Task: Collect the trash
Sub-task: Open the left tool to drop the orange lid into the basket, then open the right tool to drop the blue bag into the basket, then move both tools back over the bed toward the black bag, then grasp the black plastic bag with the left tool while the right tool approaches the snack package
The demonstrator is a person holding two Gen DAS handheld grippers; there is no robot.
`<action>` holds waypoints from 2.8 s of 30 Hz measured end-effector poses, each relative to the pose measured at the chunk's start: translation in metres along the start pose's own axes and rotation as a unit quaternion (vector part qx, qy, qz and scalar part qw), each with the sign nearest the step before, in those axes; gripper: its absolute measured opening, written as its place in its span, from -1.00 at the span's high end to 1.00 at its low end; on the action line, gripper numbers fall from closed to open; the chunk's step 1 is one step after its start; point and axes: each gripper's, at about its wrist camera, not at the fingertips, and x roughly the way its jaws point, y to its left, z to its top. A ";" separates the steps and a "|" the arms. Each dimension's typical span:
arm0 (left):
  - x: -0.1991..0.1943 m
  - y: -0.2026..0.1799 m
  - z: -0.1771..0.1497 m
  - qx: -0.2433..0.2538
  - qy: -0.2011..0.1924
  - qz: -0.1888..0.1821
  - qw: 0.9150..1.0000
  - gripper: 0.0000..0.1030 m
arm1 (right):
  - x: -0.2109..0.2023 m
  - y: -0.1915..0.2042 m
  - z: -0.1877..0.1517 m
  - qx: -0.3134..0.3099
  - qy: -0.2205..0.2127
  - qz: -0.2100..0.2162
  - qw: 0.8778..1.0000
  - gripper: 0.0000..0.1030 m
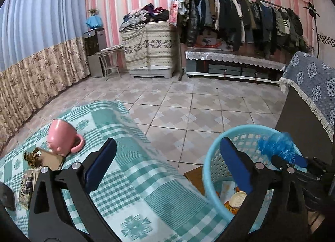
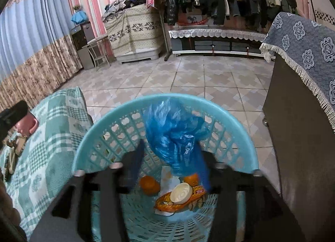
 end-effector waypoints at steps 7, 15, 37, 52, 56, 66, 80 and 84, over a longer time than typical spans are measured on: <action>-0.010 0.016 -0.010 -0.012 0.001 0.014 1.000 -0.86 | -0.005 0.000 0.001 0.003 -0.006 -0.013 1.000 -0.70; -0.028 0.034 -0.022 -0.027 -0.001 0.032 0.999 -0.86 | -0.013 0.011 0.004 -0.016 -0.021 -0.023 0.999 -0.84; -0.154 0.158 -0.086 -0.080 -0.029 0.145 0.986 -0.89 | -0.083 0.085 -0.027 -0.106 -0.096 0.036 0.989 -0.87; -0.176 0.320 -0.156 -0.172 0.029 0.252 0.952 -0.89 | -0.080 0.181 -0.056 -0.183 -0.055 0.122 0.974 -0.87; -0.165 0.355 -0.158 -0.193 0.041 0.248 0.949 -0.89 | -0.075 0.211 -0.057 -0.196 -0.045 0.140 0.970 -0.87; -0.105 0.403 -0.167 -0.206 0.093 0.238 0.944 -0.89 | -0.047 0.281 -0.072 -0.211 0.001 0.158 0.965 -0.87; -0.093 0.421 -0.173 -0.246 0.124 0.181 0.944 -0.60 | -0.055 0.351 -0.094 -0.271 0.018 0.162 0.949 -0.87; -0.121 0.421 -0.172 -0.239 0.092 0.210 0.943 -0.59 | -0.061 0.358 -0.095 -0.258 0.029 0.186 0.947 -0.87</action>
